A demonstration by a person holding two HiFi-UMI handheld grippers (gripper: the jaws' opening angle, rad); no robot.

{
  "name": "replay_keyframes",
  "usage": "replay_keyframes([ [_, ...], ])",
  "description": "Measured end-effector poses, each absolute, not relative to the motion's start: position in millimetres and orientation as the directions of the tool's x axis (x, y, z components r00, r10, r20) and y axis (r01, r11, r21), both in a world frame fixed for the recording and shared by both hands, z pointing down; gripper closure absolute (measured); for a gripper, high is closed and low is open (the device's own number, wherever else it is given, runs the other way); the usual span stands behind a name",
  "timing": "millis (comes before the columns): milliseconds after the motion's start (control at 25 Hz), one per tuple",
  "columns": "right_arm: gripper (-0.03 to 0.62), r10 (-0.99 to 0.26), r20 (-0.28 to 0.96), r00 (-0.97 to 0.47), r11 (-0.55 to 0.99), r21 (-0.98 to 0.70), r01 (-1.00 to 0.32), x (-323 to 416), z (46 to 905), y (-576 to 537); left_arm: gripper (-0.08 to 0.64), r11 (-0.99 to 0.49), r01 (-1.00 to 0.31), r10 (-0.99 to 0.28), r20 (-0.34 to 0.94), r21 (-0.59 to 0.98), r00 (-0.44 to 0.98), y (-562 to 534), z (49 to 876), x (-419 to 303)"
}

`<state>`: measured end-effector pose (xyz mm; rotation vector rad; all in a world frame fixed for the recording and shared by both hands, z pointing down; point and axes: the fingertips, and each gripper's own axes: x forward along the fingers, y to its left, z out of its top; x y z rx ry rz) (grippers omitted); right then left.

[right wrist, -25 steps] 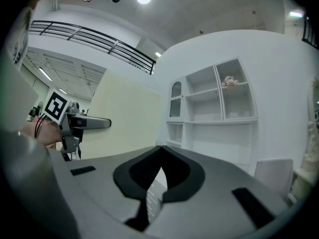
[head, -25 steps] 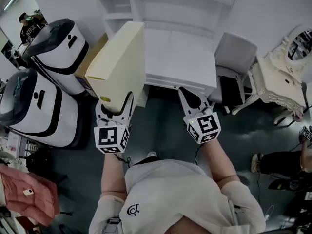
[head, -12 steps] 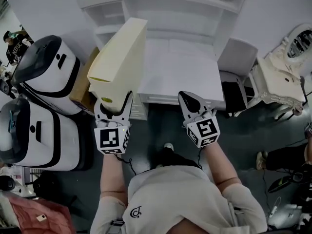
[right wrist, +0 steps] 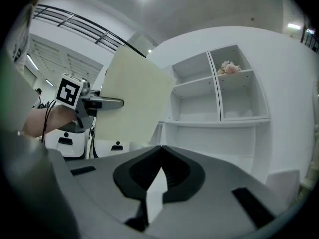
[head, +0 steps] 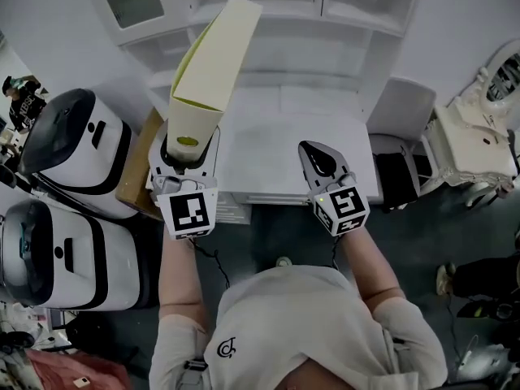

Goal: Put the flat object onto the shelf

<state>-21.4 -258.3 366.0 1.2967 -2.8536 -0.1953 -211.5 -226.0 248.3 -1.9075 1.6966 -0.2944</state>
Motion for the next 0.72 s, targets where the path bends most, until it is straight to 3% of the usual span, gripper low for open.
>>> replay_keyframes([
  [400, 0.584, -0.777, -0.064, -0.626, 0.619, 0.107, -0.778, 0.9, 355.6, -331.2, 0.259, 0.113, -0.569, -0.965, -0.226, -0.814, 0.131, -322.0, 202.0, -192.1],
  [720, 0.584, -0.808, -0.067, -0.586, 0.577, 0.109, -0.809, -5.4, 350.2, -364.6, 0.259, 0.084, -0.448, -0.967, -0.182, -0.89, 0.181, -383.6, 183.5, -190.0],
])
